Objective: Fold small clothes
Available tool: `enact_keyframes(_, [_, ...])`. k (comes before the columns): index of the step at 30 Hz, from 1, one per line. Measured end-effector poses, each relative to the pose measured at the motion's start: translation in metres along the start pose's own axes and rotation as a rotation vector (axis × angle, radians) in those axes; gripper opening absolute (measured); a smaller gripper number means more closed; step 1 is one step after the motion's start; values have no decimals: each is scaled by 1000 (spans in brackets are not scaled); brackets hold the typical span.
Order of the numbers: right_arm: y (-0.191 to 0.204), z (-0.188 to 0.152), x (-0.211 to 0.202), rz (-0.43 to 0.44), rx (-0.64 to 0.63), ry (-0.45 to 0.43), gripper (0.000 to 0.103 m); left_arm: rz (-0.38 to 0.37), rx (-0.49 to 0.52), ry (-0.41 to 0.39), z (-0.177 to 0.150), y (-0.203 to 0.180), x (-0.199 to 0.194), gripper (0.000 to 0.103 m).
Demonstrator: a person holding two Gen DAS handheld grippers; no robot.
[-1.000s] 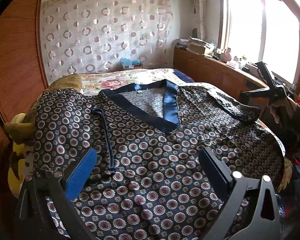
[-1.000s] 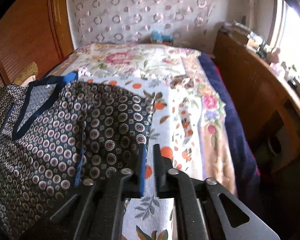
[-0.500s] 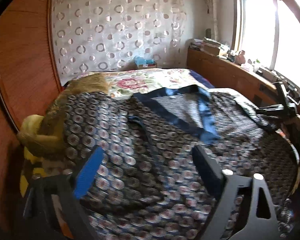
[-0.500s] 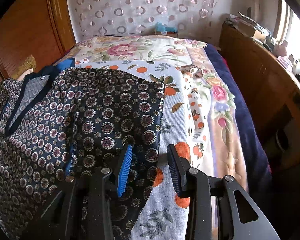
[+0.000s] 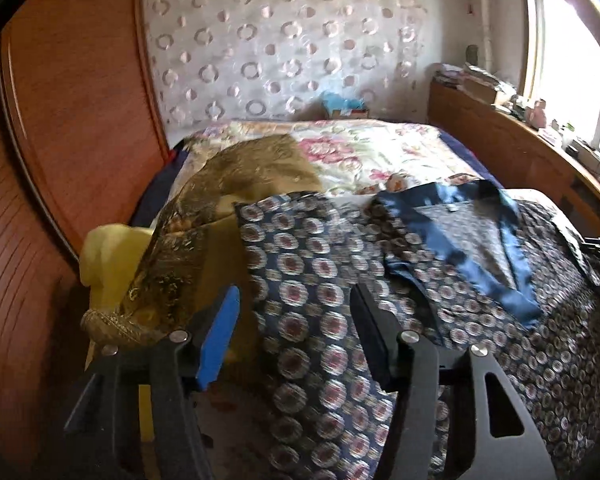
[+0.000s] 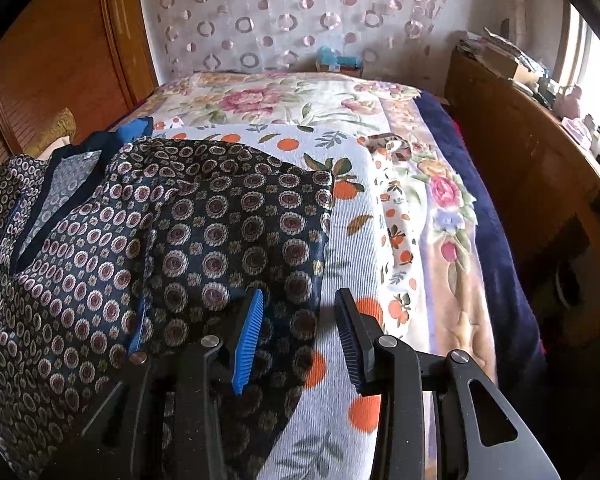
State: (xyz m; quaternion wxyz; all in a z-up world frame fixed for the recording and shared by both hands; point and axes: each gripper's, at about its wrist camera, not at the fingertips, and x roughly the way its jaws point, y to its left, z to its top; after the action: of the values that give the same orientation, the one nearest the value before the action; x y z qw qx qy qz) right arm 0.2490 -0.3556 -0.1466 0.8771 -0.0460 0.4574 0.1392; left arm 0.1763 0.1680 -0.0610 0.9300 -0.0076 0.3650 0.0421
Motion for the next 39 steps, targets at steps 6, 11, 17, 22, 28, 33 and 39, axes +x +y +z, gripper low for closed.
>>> enact_keyframes(6, [-3,30,18,0,-3,34,39,-2,-21,42,6,9,19,49])
enact_keyframes(11, [-8,46,30,8,14,37,39,-23,-22,51,9,4,23,47])
enact_keyframes(17, [11,43,30,39,-45,31,5,-52,-32,55,10,6,26,14])
enact_keyframes(22, [33,34,11,20,-88,-38,3,-97,8,20,9,-5,11,3])
enact_keyframes(28, [53,20,-38,61,-97,-176,2,-160,55,-60,4,-28,-30,2])
enact_keyframes(33, [61,-31,-85,105,-95,-280,2,-243,40,-121,-33,-39,-70,2])
enact_keyframes(39, [61,-105,-106,163,-54,-308,2,-273,-9,-111,-89,-36,-89,2])
